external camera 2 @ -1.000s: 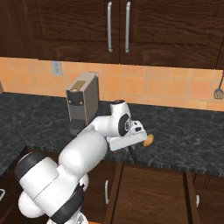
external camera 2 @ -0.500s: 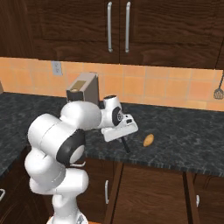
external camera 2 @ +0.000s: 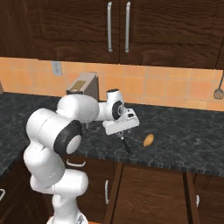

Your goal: Pick the whisk from the drawer and place it on the counter.

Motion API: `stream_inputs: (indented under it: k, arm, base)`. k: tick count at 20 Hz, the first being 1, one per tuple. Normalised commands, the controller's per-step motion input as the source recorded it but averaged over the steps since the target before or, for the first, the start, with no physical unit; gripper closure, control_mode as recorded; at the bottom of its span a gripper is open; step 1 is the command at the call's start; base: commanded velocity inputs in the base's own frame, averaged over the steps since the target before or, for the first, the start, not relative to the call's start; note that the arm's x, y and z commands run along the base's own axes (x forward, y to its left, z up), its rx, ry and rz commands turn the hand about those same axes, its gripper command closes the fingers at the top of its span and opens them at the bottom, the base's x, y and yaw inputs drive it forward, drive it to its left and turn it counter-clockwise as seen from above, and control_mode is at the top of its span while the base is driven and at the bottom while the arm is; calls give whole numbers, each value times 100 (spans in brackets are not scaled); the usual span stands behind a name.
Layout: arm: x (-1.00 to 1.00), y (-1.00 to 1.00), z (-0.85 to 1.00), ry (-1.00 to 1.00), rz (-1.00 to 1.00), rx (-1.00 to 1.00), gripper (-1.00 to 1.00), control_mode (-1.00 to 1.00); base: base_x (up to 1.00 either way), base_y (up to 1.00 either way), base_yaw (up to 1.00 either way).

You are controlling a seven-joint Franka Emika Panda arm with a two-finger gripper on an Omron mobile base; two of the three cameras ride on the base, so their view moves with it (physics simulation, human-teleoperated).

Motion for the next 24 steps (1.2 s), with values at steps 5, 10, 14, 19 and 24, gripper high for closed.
stream_inputs:
  k: [5,10,14,19,24]
  arm:
    - [-100,0,90,-57,0,0,-100,-100]
    - [-100,0,100,-71,-1,0,-100,-100]
    - [-95,0,100,-59,-12,0,-100,-100]
    - [-32,15,100,-39,-13,0,-100,-100]
    - [-1,0,3,-2,0,1,-100,-100]
  base:
    - [0,0,0]
    - [0,0,0]
    - [0,0,0]
    - [0,0,0]
    - [0,0,0]
